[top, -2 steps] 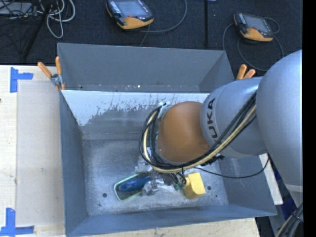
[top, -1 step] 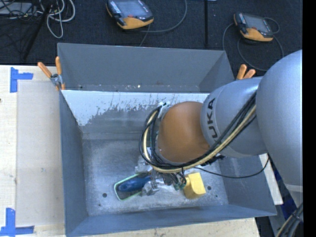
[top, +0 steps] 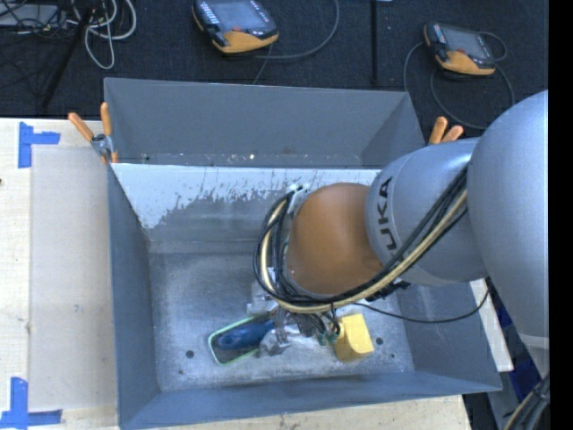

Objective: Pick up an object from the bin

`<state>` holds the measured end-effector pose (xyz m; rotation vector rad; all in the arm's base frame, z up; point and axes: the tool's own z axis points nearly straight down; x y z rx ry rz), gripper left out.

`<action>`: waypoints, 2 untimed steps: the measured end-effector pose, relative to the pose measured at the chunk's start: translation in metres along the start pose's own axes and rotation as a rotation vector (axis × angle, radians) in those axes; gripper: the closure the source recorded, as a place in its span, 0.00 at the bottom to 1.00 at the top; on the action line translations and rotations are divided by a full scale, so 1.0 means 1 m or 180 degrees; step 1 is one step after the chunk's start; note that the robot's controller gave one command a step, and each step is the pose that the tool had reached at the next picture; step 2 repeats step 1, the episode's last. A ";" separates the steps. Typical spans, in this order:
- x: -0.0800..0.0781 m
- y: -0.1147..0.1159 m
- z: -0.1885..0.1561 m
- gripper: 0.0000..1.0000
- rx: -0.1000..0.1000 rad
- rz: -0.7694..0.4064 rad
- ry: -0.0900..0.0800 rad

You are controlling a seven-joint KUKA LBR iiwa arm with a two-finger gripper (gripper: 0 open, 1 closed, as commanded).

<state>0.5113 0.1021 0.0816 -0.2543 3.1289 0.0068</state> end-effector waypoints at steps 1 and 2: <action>0.001 -0.001 -0.012 1.00 0.0010 0.0004 0.0016; 0.001 -0.001 -0.012 1.00 0.0010 0.0004 0.0016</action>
Offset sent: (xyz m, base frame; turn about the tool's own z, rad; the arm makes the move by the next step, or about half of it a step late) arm 0.0001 0.0000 0.0090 0.0000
